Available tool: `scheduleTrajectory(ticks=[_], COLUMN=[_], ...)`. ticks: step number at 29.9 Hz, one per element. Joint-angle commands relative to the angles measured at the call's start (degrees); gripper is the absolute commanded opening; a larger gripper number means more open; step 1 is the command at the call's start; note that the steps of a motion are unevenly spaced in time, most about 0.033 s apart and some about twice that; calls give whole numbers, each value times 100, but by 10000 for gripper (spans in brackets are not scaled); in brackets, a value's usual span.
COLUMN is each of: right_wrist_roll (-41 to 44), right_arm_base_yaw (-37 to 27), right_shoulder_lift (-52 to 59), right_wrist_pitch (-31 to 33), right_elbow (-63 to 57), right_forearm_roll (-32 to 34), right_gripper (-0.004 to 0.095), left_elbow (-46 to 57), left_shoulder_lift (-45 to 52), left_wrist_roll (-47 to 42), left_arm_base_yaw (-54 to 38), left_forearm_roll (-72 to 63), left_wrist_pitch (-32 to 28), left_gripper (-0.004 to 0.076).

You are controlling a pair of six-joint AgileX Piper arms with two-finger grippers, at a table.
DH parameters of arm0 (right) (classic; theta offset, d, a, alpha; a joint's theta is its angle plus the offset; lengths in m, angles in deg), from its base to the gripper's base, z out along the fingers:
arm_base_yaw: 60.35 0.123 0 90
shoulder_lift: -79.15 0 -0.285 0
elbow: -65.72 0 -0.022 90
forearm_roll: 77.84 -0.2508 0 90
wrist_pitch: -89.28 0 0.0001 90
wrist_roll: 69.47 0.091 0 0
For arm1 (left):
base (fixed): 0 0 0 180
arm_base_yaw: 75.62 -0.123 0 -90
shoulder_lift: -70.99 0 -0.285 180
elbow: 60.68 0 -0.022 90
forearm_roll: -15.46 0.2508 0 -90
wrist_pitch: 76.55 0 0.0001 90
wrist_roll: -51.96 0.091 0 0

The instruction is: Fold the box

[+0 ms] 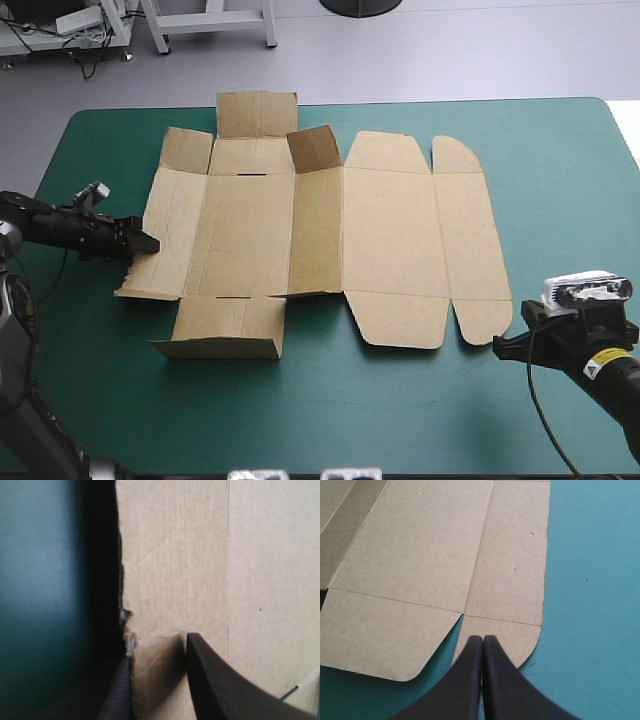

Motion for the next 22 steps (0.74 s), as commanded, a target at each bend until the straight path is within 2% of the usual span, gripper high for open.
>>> scheduleTrajectory(ticks=[1, 4, 6, 8, 10, 11, 22], right_wrist_roll=[-7, -7, -7, -7, -7, -7, 40], right_arm_base_yaw=[-39, -39, -39, -39, -39, -39, -39], right_shoulder_lift=[-45, -45, -45, -45, -45, -45, -45], right_wrist_pitch=[-351, -361, -403, -443, -471, -487, -565], right_elbow=[203, 203, 203, 203, 203, 203, 203], right_forearm_roll=[68, 68, 68, 71, 81, 81, 67], right_gripper=[-14, -14, -14, -14, -14, -14, -14], left_elbow=[-39, -39, -39, -39, -39, -39, -169], left_shoulder_lift=[81, 81, 81, 81, 92, 92, 573], left_wrist_roll=[-112, -241, -397, -487, -487, -487, -297], left_arm_base_yaw=[277, 382, 427, 462, 515, 545, 567], left_forearm_roll=[58, -5, -56, -56, -56, -56, -411], left_wrist_pitch=[504, 504, 504, 515, 515, 515, 515], left_gripper=[251, 249, 219, 151, 28, -7, 6])
